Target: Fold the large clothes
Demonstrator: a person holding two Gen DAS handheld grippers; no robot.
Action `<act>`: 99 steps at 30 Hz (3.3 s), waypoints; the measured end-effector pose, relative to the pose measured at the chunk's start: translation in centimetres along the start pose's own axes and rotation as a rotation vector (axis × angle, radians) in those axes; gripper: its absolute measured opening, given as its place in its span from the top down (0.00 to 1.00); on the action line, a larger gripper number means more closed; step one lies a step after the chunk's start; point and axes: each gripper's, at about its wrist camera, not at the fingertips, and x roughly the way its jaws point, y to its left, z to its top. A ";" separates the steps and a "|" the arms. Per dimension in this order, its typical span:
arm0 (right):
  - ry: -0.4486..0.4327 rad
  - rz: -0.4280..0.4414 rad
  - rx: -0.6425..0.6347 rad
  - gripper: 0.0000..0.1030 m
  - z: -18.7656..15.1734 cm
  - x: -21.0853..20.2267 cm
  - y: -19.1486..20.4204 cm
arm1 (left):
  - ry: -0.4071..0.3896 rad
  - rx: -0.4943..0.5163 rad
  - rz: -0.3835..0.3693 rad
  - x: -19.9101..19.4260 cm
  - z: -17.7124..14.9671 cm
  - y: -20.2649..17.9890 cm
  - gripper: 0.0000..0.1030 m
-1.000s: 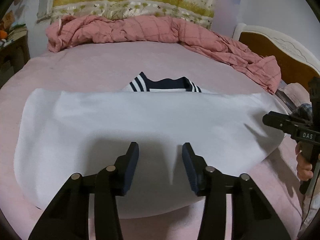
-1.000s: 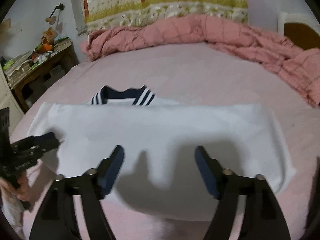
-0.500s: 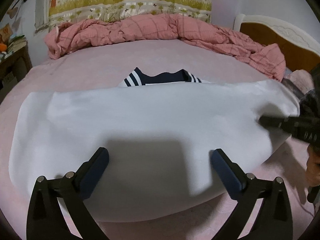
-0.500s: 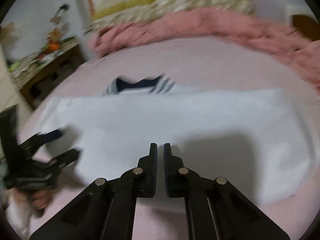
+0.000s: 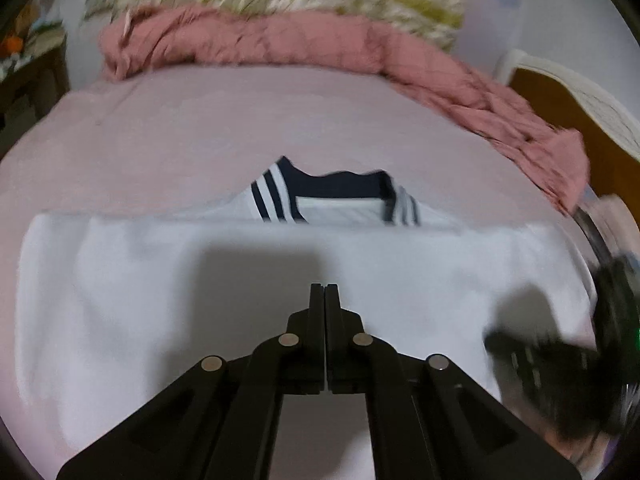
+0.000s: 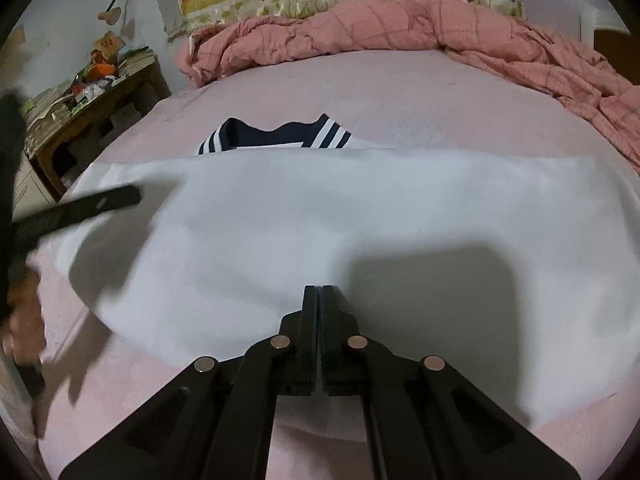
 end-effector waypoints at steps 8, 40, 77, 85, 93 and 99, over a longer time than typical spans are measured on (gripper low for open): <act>0.011 0.077 0.078 1.00 0.4 0.7 -1.7 | 0.016 -0.053 -0.045 3.0 -1.0 2.3 1.00; -0.160 0.075 0.687 0.34 -8.1 -7.7 -14.6 | -0.092 0.049 0.020 -3.2 -10.2 0.5 0.99; -0.097 0.071 -0.086 0.63 -0.2 -3.8 8.7 | -0.294 -0.237 0.295 -11.1 -7.2 14.5 0.33; -0.273 0.098 0.030 0.44 1.1 -8.4 5.0 | -0.276 -0.279 0.311 -10.8 -7.2 15.5 0.23; -0.105 0.005 0.035 0.36 5.7 -1.0 4.3 | -0.195 -0.328 0.266 -9.3 -7.4 16.5 0.15; -0.053 0.038 -0.188 0.43 3.9 0.7 7.7 | -0.028 -0.415 0.125 -5.7 -8.1 18.1 0.07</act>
